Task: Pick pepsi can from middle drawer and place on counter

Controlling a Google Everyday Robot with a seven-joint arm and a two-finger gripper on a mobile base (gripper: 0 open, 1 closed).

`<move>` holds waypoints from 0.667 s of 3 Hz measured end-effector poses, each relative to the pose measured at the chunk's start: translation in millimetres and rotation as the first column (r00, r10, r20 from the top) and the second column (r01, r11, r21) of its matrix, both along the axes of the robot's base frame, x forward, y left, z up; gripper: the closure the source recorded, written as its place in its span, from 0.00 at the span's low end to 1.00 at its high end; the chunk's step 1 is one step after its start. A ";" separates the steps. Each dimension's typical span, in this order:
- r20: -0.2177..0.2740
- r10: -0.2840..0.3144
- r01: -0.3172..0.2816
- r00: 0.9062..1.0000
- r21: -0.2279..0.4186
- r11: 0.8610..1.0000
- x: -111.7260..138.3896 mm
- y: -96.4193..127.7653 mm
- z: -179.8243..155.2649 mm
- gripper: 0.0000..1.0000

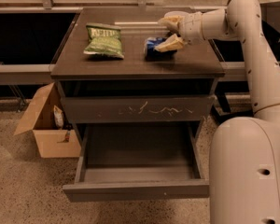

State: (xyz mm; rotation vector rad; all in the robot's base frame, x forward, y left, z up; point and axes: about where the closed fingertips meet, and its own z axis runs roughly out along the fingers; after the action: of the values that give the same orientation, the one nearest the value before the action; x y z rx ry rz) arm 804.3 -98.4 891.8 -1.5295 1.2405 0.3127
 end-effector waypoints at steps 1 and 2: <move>-0.001 -0.013 0.013 1.000 0.001 1.000 2.3 -4.0 2.2 0.00; -0.001 -0.013 0.013 1.000 0.001 1.000 2.3 -4.0 2.2 0.00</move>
Offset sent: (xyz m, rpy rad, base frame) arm -0.0216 -0.0557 0.0400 0.0154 -0.0781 -0.1215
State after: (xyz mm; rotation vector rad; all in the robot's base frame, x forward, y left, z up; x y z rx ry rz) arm 806.5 -102.4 893.9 -1.5202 1.2500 0.3053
